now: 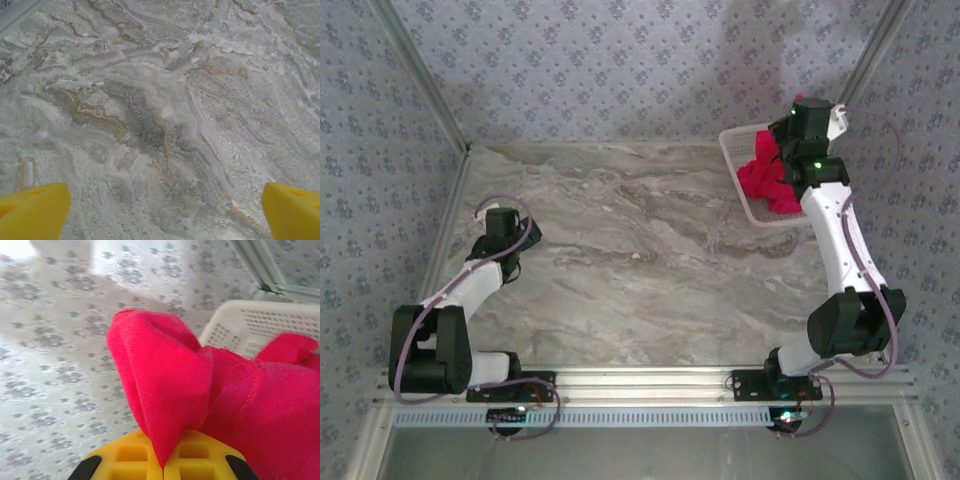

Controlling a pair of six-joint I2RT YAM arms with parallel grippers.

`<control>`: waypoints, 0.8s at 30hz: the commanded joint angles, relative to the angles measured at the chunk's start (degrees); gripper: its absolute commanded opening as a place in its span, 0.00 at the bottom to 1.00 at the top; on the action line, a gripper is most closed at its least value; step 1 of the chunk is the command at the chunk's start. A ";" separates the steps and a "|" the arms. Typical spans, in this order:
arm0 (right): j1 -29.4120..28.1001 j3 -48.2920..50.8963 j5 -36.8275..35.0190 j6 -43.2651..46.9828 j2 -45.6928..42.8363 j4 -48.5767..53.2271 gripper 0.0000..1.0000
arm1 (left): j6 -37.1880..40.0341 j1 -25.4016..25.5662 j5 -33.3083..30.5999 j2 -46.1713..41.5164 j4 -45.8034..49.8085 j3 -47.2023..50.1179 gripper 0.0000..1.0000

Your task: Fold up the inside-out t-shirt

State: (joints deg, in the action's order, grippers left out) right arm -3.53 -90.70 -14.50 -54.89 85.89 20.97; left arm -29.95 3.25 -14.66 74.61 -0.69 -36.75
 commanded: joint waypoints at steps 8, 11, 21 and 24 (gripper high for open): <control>-6.30 -24.09 17.18 18.13 -1.08 -5.67 0.00 | -1.64 -0.53 -0.63 -0.81 -3.09 1.10 1.00; -12.15 -32.15 19.35 23.85 -0.13 -3.13 0.00 | -1.33 -0.58 1.13 0.64 -2.93 0.16 1.00; -34.23 -40.44 23.75 33.37 3.38 0.80 0.00 | -0.89 -0.57 3.14 1.85 -2.78 -0.78 0.99; -38.33 -37.25 21.18 34.45 5.70 2.25 0.00 | -0.72 -0.53 3.32 1.97 -2.77 -0.84 0.99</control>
State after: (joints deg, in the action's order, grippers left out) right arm -39.64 -129.56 7.11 -24.21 88.97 21.52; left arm -31.14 2.98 -12.14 76.40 -2.85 -35.90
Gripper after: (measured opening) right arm 0.050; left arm 0.991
